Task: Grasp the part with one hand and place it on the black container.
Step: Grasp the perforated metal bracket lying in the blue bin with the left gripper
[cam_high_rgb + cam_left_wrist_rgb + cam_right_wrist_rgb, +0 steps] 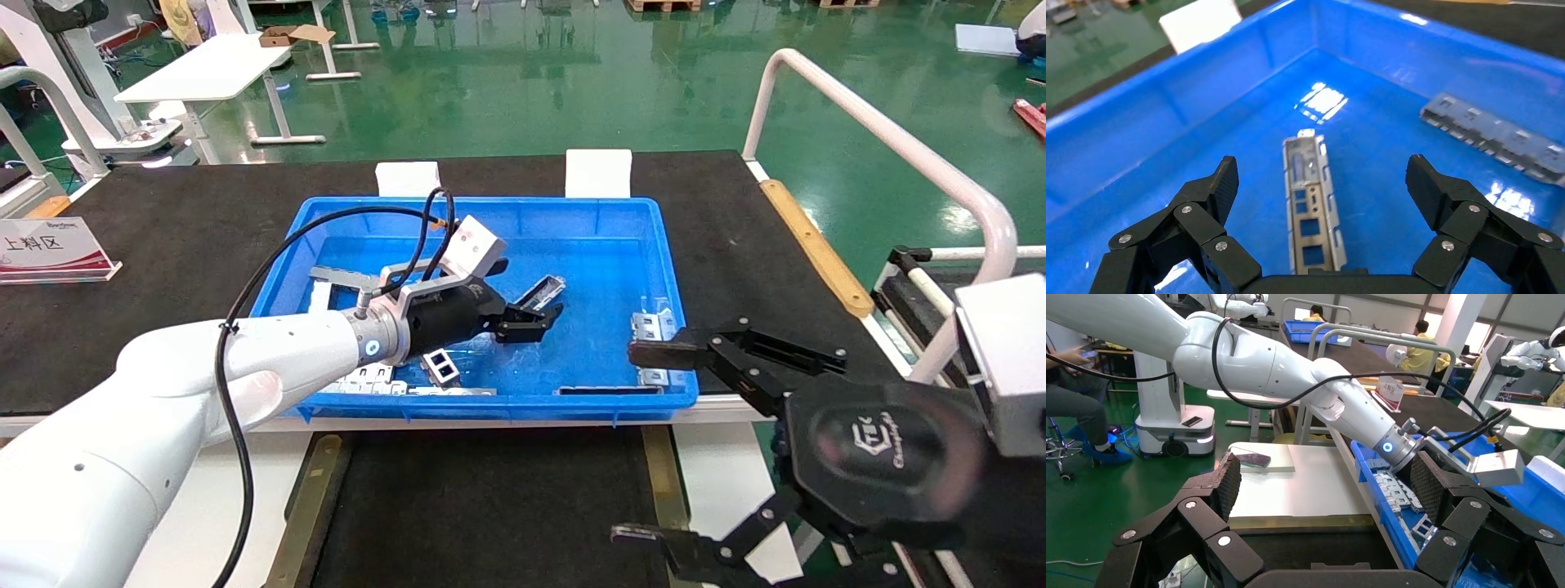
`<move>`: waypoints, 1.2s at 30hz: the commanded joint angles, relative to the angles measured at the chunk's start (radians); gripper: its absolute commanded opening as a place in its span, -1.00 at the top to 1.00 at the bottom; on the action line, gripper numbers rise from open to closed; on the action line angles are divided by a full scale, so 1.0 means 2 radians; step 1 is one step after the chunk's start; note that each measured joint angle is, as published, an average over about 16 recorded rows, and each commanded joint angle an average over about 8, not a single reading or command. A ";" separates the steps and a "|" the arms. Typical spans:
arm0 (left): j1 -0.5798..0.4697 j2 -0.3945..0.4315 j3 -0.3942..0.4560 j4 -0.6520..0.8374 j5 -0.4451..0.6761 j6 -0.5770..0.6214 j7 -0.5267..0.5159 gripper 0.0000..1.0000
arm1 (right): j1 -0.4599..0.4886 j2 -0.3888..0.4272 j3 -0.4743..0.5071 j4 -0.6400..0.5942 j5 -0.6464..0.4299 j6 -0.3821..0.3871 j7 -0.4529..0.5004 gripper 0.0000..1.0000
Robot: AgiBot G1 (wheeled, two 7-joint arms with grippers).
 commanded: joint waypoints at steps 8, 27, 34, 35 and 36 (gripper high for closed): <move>0.008 0.002 0.061 -0.010 -0.032 -0.044 -0.026 1.00 | 0.000 0.000 0.000 0.000 0.000 0.000 0.000 1.00; 0.016 -0.001 0.160 -0.024 -0.099 -0.105 -0.052 1.00 | 0.000 0.000 0.000 0.000 0.000 0.000 0.000 1.00; 0.015 -0.001 0.179 -0.020 -0.125 -0.111 -0.050 1.00 | 0.000 0.000 0.000 0.000 0.000 0.000 0.000 1.00; 0.015 -0.002 0.180 -0.020 -0.129 -0.111 -0.050 1.00 | 0.000 0.000 0.000 0.000 0.000 0.000 0.000 1.00; 0.014 -0.002 0.182 -0.020 -0.134 -0.112 -0.049 1.00 | 0.000 0.000 0.000 0.000 0.000 0.000 0.000 1.00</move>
